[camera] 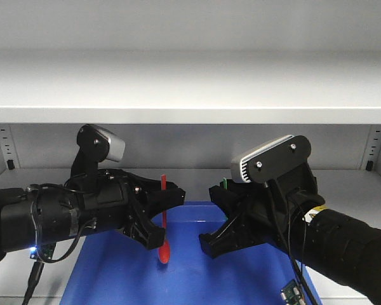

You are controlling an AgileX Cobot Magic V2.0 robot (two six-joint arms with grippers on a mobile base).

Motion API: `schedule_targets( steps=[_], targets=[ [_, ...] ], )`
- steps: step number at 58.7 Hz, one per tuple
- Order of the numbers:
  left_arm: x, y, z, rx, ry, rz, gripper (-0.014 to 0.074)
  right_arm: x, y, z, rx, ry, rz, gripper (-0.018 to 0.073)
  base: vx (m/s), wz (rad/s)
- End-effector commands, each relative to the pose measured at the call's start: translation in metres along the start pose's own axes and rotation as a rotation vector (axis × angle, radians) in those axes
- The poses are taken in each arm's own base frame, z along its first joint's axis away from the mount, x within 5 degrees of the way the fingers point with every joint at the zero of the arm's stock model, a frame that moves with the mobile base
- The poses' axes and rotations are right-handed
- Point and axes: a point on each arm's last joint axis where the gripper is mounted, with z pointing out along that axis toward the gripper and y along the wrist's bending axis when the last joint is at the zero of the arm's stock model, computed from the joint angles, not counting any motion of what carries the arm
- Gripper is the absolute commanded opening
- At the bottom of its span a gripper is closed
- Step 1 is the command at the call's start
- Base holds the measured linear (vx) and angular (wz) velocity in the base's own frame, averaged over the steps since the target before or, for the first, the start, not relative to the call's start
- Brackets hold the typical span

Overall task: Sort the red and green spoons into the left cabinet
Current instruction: 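Lower both held spoons over the blue tray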

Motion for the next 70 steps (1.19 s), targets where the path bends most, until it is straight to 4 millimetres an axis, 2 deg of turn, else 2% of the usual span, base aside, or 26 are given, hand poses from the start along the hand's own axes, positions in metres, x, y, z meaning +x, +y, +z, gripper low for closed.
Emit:
schedule_targets(
  steps=[1,16,26,32,43,51,57,70],
  targets=[
    [-0.030,-0.009,-0.010,0.028,-0.130,-0.059,0.0001,-0.025,-0.007,-0.010,0.060,-0.120,-0.004,-0.0001,0.00,0.00],
    [-0.029,-0.008,-0.010,0.019,-0.123,-0.083,0.0007,-0.024,-0.007,-0.010,0.060,-0.118,-0.004,0.0010,0.00,0.00],
    [-0.026,-0.008,-0.010,0.023,-0.100,-0.078,0.0083,-0.022,-0.005,-0.010,0.037,-0.096,-0.003,0.0095,0.00,0.00],
    [-0.025,-0.009,-0.009,0.027,-0.085,-0.080,0.0185,-0.021,-0.004,-0.009,0.021,-0.080,-0.004,0.0201,0.00,0.00],
    [-0.022,-0.009,-0.009,0.027,-0.057,-0.087,0.0420,-0.021,-0.003,-0.009,0.017,-0.076,0.004,0.0489,0.00,0.00],
    [-0.021,-0.009,-0.010,0.020,-0.032,-0.045,0.0515,-0.020,-0.003,-0.009,0.017,-0.075,0.004,0.0629,0.00,0.00],
    [-0.023,-0.010,-0.014,0.017,-0.023,-0.008,0.0523,-0.020,-0.003,-0.009,0.017,-0.075,0.004,0.0658,0.00,0.00],
    [-0.032,-0.016,-0.030,-0.023,0.005,0.121,0.0523,-0.019,-0.002,-0.009,0.004,-0.063,0.003,0.0629,0.00,0.00]
  ],
)
